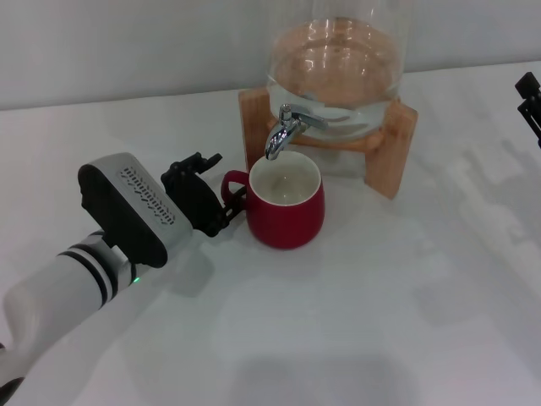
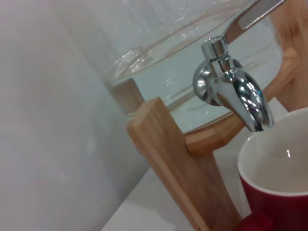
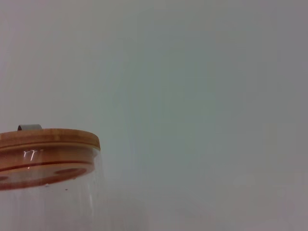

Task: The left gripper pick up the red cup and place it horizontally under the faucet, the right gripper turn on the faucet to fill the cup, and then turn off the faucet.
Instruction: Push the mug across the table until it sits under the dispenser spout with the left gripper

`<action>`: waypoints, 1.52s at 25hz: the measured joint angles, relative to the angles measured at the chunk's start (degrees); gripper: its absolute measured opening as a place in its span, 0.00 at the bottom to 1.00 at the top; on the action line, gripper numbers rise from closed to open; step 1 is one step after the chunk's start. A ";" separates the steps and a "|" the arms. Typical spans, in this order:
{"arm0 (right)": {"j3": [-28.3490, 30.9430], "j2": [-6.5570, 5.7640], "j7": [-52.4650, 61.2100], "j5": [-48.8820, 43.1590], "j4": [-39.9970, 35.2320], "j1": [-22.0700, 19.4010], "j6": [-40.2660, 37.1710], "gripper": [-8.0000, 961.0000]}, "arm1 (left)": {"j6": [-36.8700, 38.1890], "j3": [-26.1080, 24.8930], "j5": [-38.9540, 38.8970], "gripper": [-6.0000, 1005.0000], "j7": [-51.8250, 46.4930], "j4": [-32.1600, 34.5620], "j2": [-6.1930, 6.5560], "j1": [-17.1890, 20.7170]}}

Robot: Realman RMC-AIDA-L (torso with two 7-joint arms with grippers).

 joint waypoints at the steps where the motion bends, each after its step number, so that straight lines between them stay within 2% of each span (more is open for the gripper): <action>1: 0.00 -0.01 0.01 0.00 0.00 0.00 0.00 0.75 | 0.00 -0.10 -0.08 0.60 0.00 0.00 0.00 0.01; 20: 0.00 -0.04 0.01 0.00 -0.08 0.15 -0.28 0.75 | 0.01 -0.15 -4.93 0.60 -0.79 0.19 -0.08 -0.03; 38: -0.44 -0.04 0.01 0.00 -0.09 0.38 -0.52 0.75 | -0.12 0.20 -5.06 0.60 -3.93 0.62 -0.12 0.76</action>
